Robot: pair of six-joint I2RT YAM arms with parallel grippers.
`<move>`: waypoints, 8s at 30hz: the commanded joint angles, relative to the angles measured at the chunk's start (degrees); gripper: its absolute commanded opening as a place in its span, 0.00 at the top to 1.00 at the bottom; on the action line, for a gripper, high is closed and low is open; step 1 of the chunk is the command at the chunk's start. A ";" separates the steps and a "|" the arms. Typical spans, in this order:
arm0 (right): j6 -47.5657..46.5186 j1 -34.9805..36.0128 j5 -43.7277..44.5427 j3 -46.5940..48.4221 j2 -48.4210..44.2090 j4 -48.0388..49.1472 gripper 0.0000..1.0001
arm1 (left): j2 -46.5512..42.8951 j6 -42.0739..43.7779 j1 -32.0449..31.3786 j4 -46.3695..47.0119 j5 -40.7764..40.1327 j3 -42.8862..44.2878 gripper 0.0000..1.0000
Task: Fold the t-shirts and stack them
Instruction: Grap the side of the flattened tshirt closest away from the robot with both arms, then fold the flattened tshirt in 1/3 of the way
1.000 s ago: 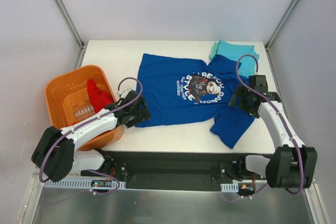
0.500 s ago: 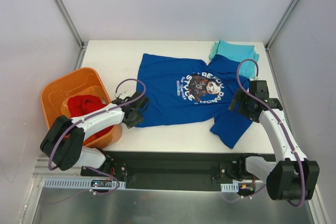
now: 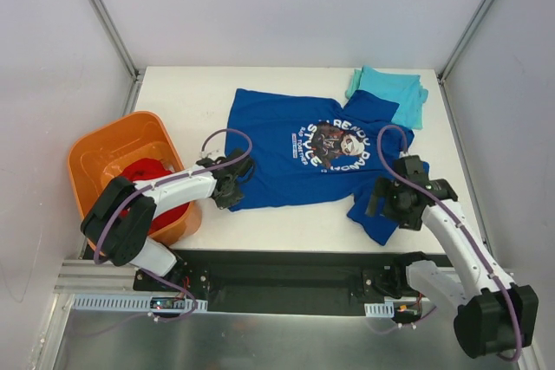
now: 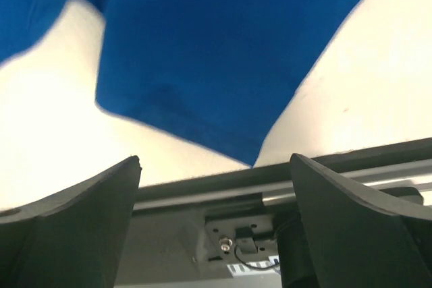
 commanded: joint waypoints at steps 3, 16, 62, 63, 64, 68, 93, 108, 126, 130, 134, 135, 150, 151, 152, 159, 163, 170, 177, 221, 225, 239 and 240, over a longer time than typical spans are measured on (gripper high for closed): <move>12.73 13.55 3.19 -0.72 2.18 -5.35 0.03 | -5.74 1.98 -0.58 -1.11 -3.92 0.56 1.00; 20.67 4.95 3.56 -8.98 -1.16 -1.06 0.11 | -18.76 2.34 -0.50 -1.20 -7.53 -3.84 1.00; 16.18 7.76 24.03 25.29 -27.26 -31.28 0.99 | -50.66 5.50 -0.41 -2.60 -3.85 -5.24 1.00; 16.01 7.76 22.81 25.20 -27.78 -31.37 1.00 | -51.19 5.50 -0.41 -2.60 -3.40 -5.50 1.00; 15.31 7.76 22.10 25.12 -27.87 -31.37 0.99 | -51.98 5.41 -0.41 -2.69 -2.88 -5.68 1.00; 13.64 7.76 20.51 27.13 -28.58 -31.46 1.00 | -53.65 5.15 -0.41 -3.04 -1.47 -6.12 1.00; 4.05 7.85 2.94 19.50 -21.39 -30.49 0.94 | -56.21 5.94 -0.41 -3.40 3.02 -8.49 1.00; 1.69 6.44 13.22 23.18 1.81 -15.03 0.92 | -30.40 3.30 4.42 -5.15 -8.15 -2.44 1.00; -5.61 2.75 13.48 41.78 38.98 -4.83 0.91 | -6.22 7.26 9.87 -2.96 -7.09 9.78 1.00; -6.76 2.75 16.11 46.29 46.19 -3.42 0.91 | -3.21 7.35 10.66 -3.13 -7.26 11.45 1.00; -7.28 2.48 18.75 50.51 50.60 -3.68 0.91 | -2.24 5.42 11.81 -3.13 -8.14 11.02 1.00; -7.55 2.40 19.28 51.04 51.13 -4.12 0.91 | -2.42 5.06 12.07 -3.22 -8.49 10.76 1.00; -10.53 1.25 17.27 51.48 54.03 -1.75 0.87 | -0.49 5.58 13.92 -3.04 -8.94 12.77 0.83; -10.80 1.25 16.74 52.00 54.65 -1.67 0.87 | 0.47 5.85 13.83 -2.96 -8.41 13.21 0.75; -11.58 1.25 16.21 52.53 55.09 -1.58 0.86 | 0.83 6.03 13.83 -2.96 -7.89 13.56 0.58; -12.31 1.17 14.96 57.46 58.26 -4.03 0.24 | -0.30 9.18 13.04 -2.34 -5.60 17.16 0.09; -7.03 0.64 17.17 50.56 51.33 -4.31 0.03 | -2.85 11.65 10.24 -0.15 -3.23 18.31 0.01; -0.69 -11.91 1.14 20.32 24.21 1.32 0.03 | -5.32 13.15 3.74 4.68 6.16 14.64 0.01; -5.26 -30.81 -10.16 6.05 15.10 2.82 0.10 | -4.71 9.81 1.88 14.18 15.32 2.33 0.00; -6.94 -26.87 -5.42 10.96 23.64 6.69 0.99 | -4.17 13.94 5.92 17.61 10.67 -10.43 0.01; -7.37 -26.87 -0.68 13.94 22.14 4.93 0.99 | -4.44 14.03 6.27 17.61 10.75 -10.78 0.01; -10.10 -22.93 9.51 25.46 34.60 -0.70 0.99 | -3.12 14.55 8.12 17.52 12.69 -12.10 0.01; -10.10 -22.48 10.31 26.08 35.83 -1.22 0.99 | -3.29 14.64 8.12 17.61 12.86 -12.19 0.01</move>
